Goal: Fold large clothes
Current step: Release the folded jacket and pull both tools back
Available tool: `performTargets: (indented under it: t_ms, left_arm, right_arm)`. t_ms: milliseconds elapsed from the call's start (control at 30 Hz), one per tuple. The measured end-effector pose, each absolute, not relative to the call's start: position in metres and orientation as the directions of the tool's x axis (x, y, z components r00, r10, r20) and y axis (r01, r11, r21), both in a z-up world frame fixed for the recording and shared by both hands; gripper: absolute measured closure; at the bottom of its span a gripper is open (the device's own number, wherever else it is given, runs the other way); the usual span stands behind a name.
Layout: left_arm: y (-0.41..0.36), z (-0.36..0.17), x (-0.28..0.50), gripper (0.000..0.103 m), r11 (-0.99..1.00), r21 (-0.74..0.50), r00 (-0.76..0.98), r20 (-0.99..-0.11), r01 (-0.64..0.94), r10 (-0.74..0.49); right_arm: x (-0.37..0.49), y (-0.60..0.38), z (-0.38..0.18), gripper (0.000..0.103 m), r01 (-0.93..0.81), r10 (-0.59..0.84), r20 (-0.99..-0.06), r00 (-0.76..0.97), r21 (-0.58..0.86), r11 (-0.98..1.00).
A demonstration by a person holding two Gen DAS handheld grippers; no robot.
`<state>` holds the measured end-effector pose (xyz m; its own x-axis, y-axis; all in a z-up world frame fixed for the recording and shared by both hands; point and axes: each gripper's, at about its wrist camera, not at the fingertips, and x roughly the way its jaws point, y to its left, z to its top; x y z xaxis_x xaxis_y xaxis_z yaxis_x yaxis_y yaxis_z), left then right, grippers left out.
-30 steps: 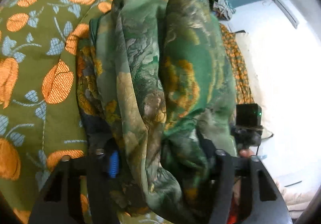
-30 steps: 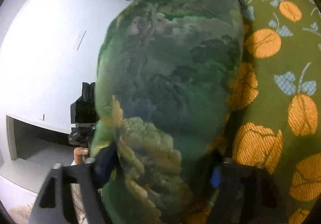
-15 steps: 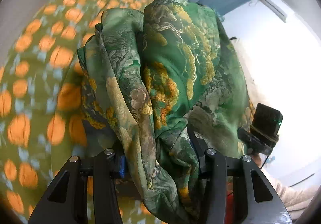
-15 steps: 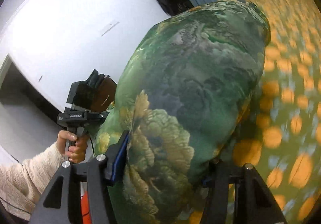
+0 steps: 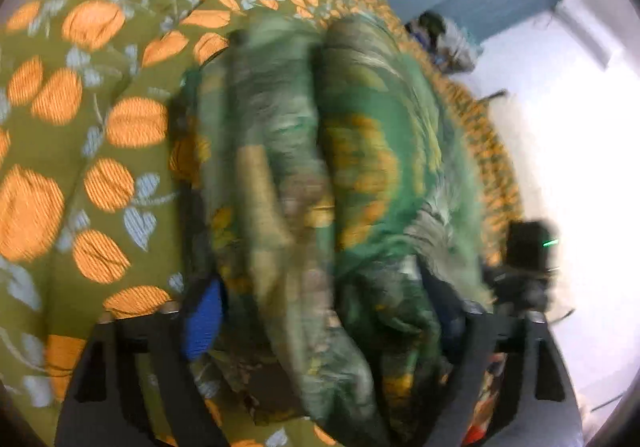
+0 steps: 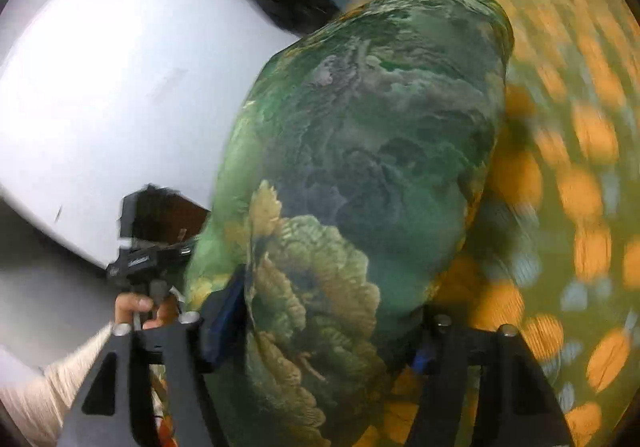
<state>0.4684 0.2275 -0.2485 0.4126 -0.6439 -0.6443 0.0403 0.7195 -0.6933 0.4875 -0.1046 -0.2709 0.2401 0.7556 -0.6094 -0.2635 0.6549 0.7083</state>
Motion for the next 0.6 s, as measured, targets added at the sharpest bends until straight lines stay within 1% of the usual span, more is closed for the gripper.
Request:
performTargets:
  t_ms: [33,100,200,267,300,333,400,433,467,500,533,600]
  left_arm:
    - [0.23,-0.245,0.46,0.008,0.704,-0.708,0.421,-0.622,0.056,-0.659]
    - [0.233,-0.232,0.445,0.008,0.731,-0.677,0.429,-0.637,0.087,-0.641]
    - [0.234,-0.192,0.41,0.007,0.848,-0.51,0.498,-0.704,0.142,-0.507]
    - [0.229,-0.167,0.391,0.004,0.916,-0.377,0.561,-0.732,0.139,-0.387]
    - [0.223,-0.152,0.377,0.002,0.948,-0.294,0.599,-0.739,0.124,-0.308]
    - [0.213,-0.135,0.359,0.002,0.978,-0.187,0.647,-0.735,0.092,-0.201]
    - [0.195,-0.119,0.342,0.001,0.999,-0.044,0.711,-0.701,0.027,-0.05]
    - [0.182,-0.108,0.328,0.001,0.998,0.047,0.752,-0.657,-0.033,0.055]
    - [0.174,-0.1,0.325,0.001,0.993,0.091,0.77,-0.629,-0.069,0.111]
    - [0.16,-0.09,0.308,0.0,0.983,0.145,0.794,-0.581,-0.115,0.179]
    - [0.149,-0.081,0.292,0.0,0.978,0.168,0.814,-0.546,-0.127,0.2]
    - [0.133,-0.069,0.28,0.0,0.979,0.165,0.829,-0.524,-0.124,0.193]
  right_arm:
    - [0.483,-0.112,-0.281,0.015,-0.235,0.766,-0.597,0.238,0.73,0.642]
    - [0.468,-0.129,-0.278,0.004,-0.238,0.753,-0.58,0.311,0.719,0.653]
    - [0.445,-0.155,-0.258,0.004,-0.221,0.669,-0.623,0.406,0.643,0.733]
    - [0.426,-0.166,-0.233,0.004,-0.251,0.572,-0.661,0.486,0.521,0.816]
    - [0.41,-0.165,-0.216,0.004,-0.27,0.518,-0.671,0.53,0.446,0.853]
    - [0.402,-0.166,-0.208,0.004,-0.277,0.473,-0.68,0.561,0.385,0.881]
    - [0.376,-0.161,-0.182,0.004,-0.284,0.395,-0.679,0.619,0.274,0.919]
    - [0.368,-0.18,-0.169,0.004,-0.282,0.351,-0.676,0.648,0.215,0.935]
    - [0.348,-0.174,-0.153,0.004,-0.279,0.305,-0.662,0.685,0.148,0.949]
    - [0.345,-0.189,-0.139,0.004,-0.278,0.283,-0.649,0.706,0.114,0.954]
    - [0.326,-0.184,-0.125,0.004,-0.275,0.254,-0.625,0.738,0.066,0.959]
    - [0.302,-0.192,-0.104,0.004,-0.263,0.228,-0.581,0.782,0.025,0.965]
